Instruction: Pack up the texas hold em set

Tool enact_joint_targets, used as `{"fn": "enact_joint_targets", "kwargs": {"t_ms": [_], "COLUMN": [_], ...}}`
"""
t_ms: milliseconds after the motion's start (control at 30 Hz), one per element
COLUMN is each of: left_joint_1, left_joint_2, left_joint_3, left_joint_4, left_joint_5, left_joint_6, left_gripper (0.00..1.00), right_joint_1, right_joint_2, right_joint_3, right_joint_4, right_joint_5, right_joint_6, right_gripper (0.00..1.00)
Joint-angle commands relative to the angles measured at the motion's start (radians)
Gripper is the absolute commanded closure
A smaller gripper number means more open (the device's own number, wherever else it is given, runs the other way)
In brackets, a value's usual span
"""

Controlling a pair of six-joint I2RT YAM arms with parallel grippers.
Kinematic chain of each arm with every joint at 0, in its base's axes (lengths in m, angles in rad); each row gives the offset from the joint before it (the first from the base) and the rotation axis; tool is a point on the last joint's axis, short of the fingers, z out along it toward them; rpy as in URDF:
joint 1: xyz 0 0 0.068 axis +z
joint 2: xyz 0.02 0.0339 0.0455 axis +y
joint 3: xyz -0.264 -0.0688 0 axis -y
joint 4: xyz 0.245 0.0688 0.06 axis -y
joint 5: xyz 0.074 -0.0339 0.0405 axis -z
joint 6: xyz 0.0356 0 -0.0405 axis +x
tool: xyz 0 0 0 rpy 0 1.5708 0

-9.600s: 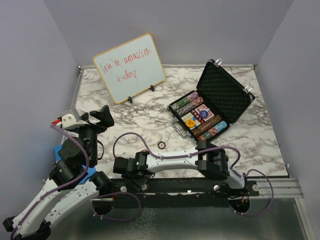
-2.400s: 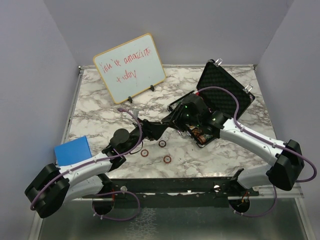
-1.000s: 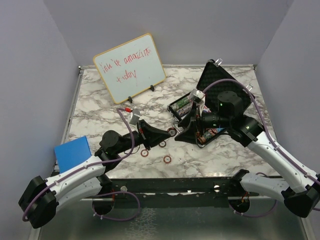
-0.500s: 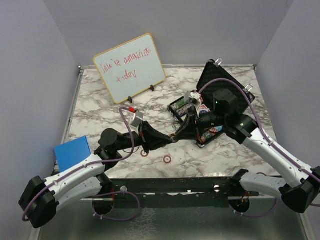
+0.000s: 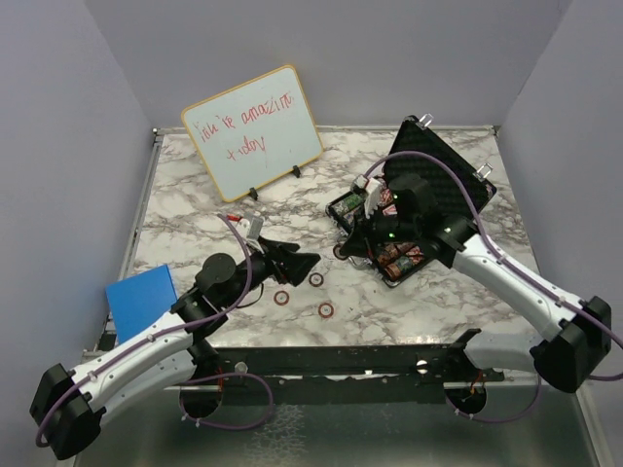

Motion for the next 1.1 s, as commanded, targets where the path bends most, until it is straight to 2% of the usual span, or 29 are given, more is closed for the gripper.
{"fn": "enact_joint_targets", "kwargs": {"t_ms": [0,133,433,733,1067], "left_joint_1": [0.001,0.002,0.003,0.002,0.002], "left_joint_2": [-0.074,-0.105,-0.068,-0.071,-0.094], "left_joint_3": [-0.003,-0.023,-0.031,-0.026,-0.03], "left_joint_4": [-0.374,-0.37,-0.348,-0.35,-0.363], "left_joint_5": [-0.424,-0.428,-0.42,-0.419,-0.425], "left_joint_6": [0.025,0.034,0.041,0.044,0.041], "left_gripper": [0.14,0.13,0.13,0.13,0.13], "right_joint_1": [-0.005,-0.02,-0.053,-0.072,-0.077], "right_joint_2": [0.117,0.196,0.272,0.324,0.332], "right_joint_3": [0.007,0.008,0.002,-0.009,-0.013], "right_joint_4": [-0.136,-0.161,-0.217,-0.239,-0.243], "right_joint_5": [0.383,0.498,0.63,0.64,0.74], "right_joint_6": [-0.026,-0.035,-0.035,-0.03,-0.021], "right_gripper": [1.0,1.0,1.0,1.0,1.0]}}
